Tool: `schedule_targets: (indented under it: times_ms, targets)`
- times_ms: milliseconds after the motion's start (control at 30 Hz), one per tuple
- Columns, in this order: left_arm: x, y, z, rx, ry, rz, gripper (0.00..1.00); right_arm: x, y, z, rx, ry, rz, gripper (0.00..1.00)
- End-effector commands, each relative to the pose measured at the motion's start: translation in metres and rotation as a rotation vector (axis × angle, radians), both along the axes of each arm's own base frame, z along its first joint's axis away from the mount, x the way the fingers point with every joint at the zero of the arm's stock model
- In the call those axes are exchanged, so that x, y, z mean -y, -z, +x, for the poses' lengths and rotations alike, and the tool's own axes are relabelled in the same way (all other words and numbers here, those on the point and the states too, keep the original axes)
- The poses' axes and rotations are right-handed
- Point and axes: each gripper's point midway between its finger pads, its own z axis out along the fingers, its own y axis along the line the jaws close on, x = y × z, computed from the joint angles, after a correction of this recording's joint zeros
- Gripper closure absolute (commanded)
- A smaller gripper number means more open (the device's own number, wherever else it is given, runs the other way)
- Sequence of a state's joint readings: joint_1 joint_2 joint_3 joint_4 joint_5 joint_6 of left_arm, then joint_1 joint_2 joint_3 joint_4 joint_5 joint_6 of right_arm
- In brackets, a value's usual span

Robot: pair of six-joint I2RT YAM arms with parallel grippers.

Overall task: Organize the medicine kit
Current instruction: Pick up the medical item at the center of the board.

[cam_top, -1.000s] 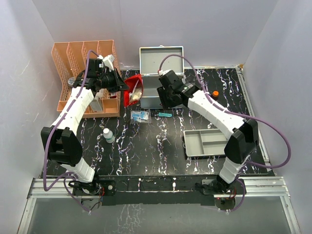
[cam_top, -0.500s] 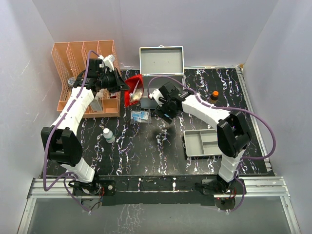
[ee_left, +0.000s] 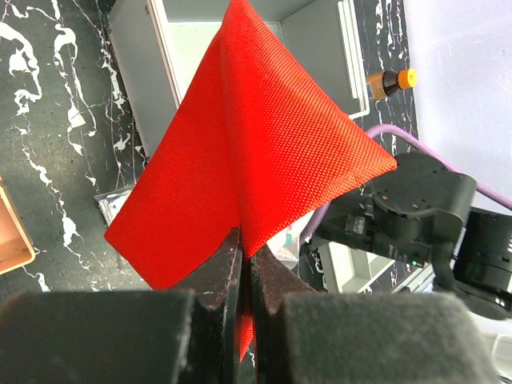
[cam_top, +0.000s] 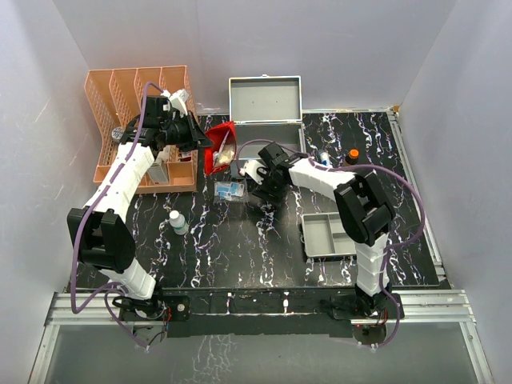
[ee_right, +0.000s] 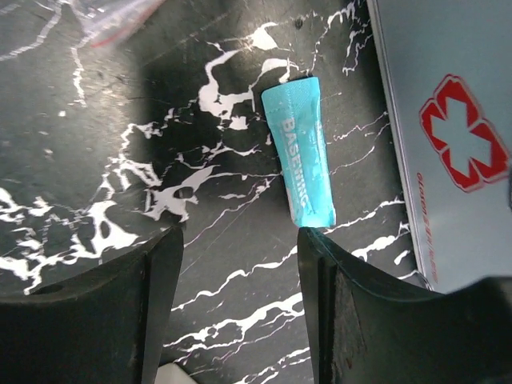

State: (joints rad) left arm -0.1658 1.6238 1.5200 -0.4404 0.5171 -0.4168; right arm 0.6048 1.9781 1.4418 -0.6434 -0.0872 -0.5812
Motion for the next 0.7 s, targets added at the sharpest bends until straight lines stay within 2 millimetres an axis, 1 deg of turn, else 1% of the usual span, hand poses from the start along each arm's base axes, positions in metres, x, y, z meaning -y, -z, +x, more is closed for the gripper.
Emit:
schedule_targets:
  times_ms: [0, 167, 300, 500, 667]
  targets:
    - [0.003, -0.031, -0.006, 0.074, 0.019, -0.041, 1.0, -0.006, -0.01, 0.033, 0.086, -0.032, 0.047, 0.43]
    - [0.003, -0.03, -0.006, 0.069, 0.022, -0.042, 1.0, -0.001, -0.01, 0.051, 0.123, -0.018, 0.043, 0.43]
    - [0.004, -0.029, -0.004, 0.068, 0.026, -0.043, 1.0, -0.007, -0.014, 0.057, 0.135, -0.032, 0.061, 0.42]
    - [0.006, -0.027, -0.001, 0.065, 0.03, -0.051, 1.0, -0.013, 0.005, 0.048, 0.069, -0.051, 0.083, 0.41]
    - [0.006, -0.027, 0.001, 0.067, 0.031, -0.05, 1.0, -0.012, 0.022, 0.035, 0.008, -0.048, 0.084, 0.42]
